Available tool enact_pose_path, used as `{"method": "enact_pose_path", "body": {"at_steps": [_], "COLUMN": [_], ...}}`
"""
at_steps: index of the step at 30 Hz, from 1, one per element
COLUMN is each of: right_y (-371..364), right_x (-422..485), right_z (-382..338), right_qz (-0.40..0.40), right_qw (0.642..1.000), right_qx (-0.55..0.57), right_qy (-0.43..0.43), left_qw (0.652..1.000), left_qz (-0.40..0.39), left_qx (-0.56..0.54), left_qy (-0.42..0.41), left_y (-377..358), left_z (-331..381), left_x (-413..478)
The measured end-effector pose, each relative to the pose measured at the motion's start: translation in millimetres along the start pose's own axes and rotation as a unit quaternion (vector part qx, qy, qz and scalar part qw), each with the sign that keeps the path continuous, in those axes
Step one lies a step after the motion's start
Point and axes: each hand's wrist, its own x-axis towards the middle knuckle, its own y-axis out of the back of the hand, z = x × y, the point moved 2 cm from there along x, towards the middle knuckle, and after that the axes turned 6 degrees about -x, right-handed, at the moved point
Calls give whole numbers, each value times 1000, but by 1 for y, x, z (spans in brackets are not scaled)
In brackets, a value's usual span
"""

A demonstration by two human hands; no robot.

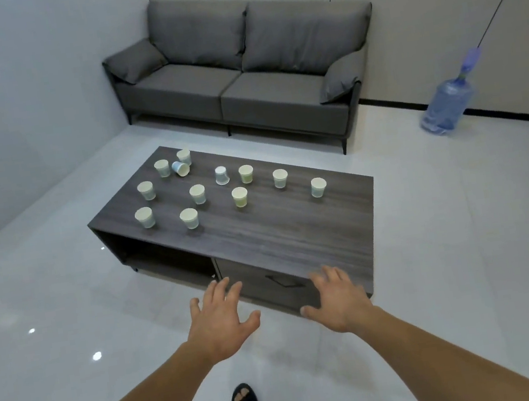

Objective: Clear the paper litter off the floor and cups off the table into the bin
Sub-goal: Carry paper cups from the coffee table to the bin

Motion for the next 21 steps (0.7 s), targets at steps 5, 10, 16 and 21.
{"method": "enact_pose_path", "body": {"at_steps": [5, 10, 16, 21], "right_y": [33, 49, 61, 70], "right_x": [80, 137, 217, 314], "right_z": [-3, 8, 47, 84], "right_qz": [7, -3, -25, -61], "right_qw": [999, 995, 989, 986], "right_qx": [27, 52, 79, 79], "right_qy": [-40, -82, -121, -133], "left_qw": [999, 997, 993, 992], "left_qz": [-5, -44, -82, -105], "left_qx": [24, 33, 31, 15], "left_qy": [-39, -61, -76, -66], "left_y": [42, 65, 53, 30], "left_z": [-20, -26, -11, 7], "left_x": [98, 177, 262, 346]}}
